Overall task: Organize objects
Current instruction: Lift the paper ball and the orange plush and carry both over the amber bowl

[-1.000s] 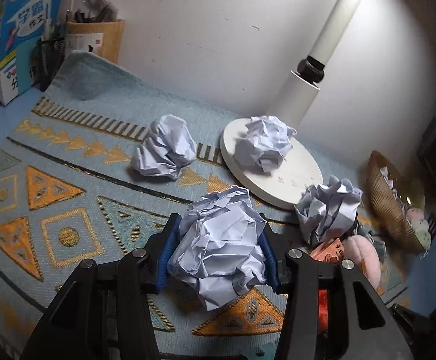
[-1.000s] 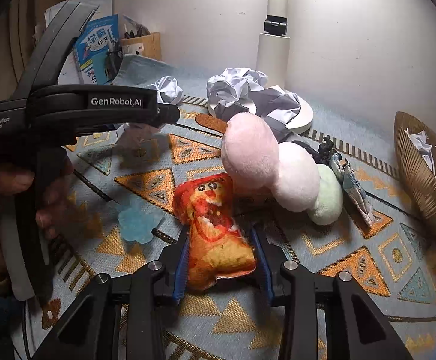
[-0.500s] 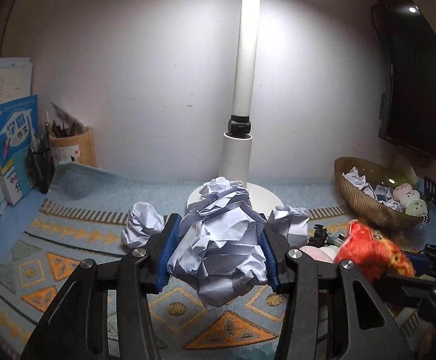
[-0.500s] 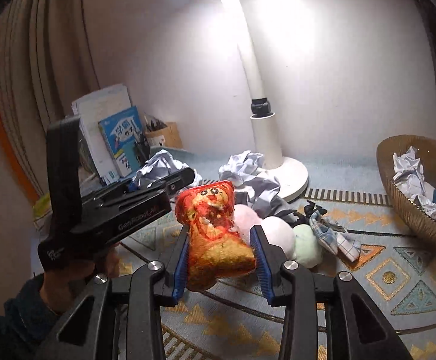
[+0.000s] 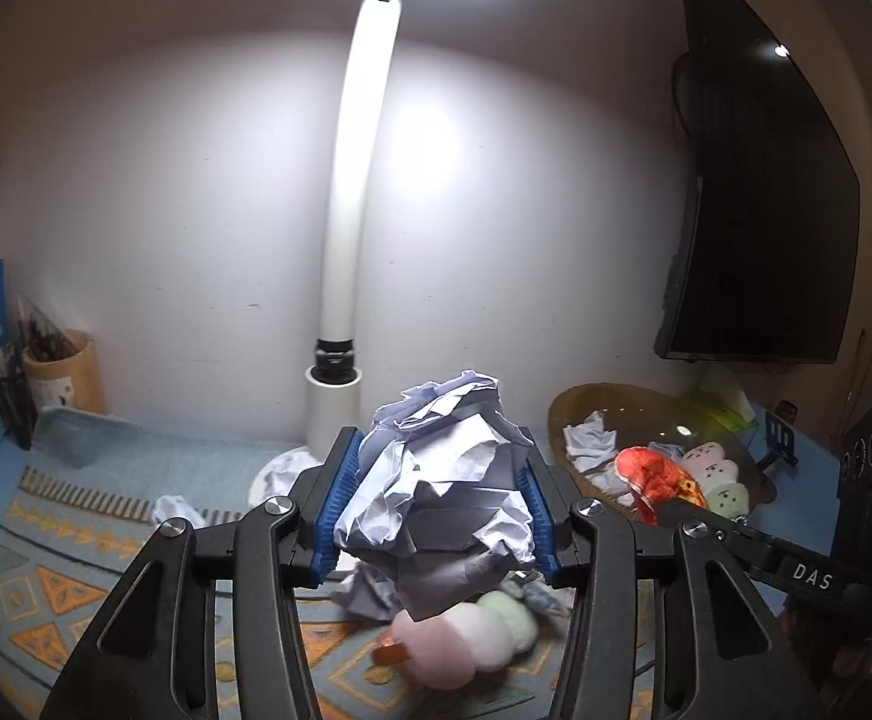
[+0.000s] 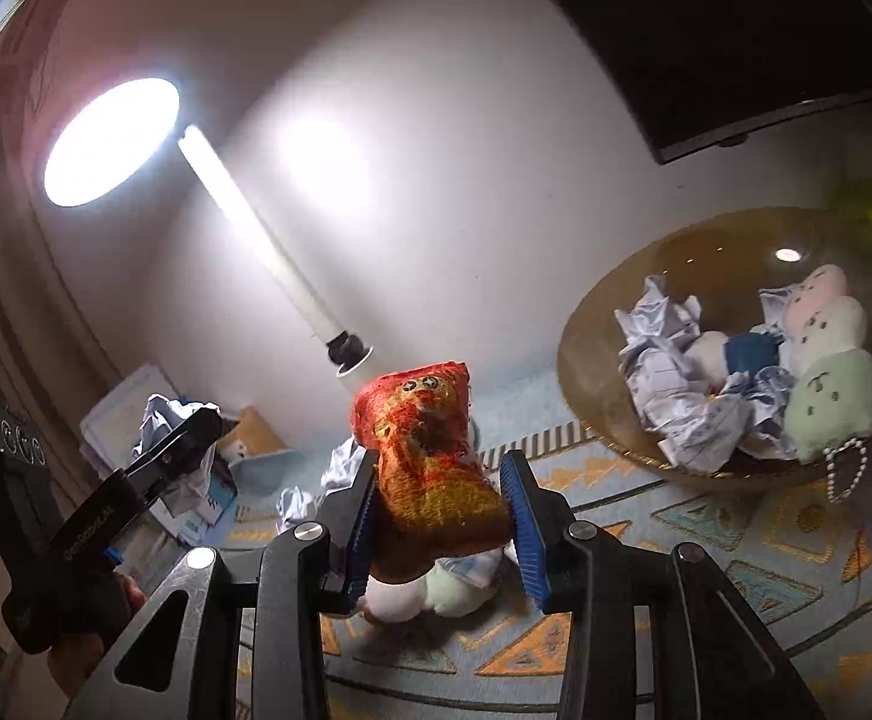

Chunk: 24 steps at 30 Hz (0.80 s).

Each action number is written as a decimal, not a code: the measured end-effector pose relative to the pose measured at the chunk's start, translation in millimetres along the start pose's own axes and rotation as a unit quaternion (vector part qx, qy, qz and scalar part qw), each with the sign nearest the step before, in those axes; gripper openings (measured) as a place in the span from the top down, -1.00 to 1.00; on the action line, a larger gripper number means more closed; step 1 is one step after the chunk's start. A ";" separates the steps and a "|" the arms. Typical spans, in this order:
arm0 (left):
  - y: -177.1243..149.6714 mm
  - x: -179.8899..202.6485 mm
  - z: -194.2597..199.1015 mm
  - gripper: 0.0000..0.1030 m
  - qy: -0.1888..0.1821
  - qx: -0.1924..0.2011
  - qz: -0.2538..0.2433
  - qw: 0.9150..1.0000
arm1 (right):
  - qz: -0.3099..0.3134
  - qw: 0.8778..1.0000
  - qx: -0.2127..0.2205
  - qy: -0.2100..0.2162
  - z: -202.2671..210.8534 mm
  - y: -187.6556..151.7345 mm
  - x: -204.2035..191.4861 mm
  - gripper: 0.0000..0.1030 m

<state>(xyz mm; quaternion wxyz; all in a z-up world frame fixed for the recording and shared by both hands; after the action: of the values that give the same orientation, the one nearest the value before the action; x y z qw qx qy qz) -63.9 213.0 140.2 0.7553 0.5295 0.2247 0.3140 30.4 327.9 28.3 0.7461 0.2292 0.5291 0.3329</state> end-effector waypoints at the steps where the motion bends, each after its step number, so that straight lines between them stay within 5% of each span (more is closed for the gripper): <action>1: 5.7 9.3 -3.9 0.11 0.000 0.000 -0.011 1.000 | -0.010 1.000 0.010 -0.003 5.5 6.9 5.9 0.25; 8: 30.6 75.8 -24.3 0.11 -0.032 0.003 -0.036 0.999 | -0.086 0.995 0.055 -0.015 31.2 43.9 48.5 0.25; 17: 36.4 140.8 -68.4 0.11 -0.117 -0.033 0.020 0.992 | -0.179 0.980 0.079 -0.015 46.7 68.5 99.3 0.24; 24: 27.8 158.7 -102.9 0.11 -0.132 -0.054 0.052 0.988 | -0.185 0.978 0.088 -0.036 50.4 77.4 117.7 0.24</action>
<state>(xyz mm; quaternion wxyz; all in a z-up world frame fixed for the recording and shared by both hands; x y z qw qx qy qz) -28.2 400.5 130.5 0.7889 0.5354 0.0776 0.2915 84.0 467.5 24.0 0.7906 0.2038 0.5618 0.1330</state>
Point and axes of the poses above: each gripper's, at about its wrist camera, not at the fingertips, and z roughly against the way its jaws point, x to its right, y to its top, the point moved 9 cm from there along -z, roughly the way its jaws point, and after that the axes turned 8 degrees about -z, right-handed, at the moved point
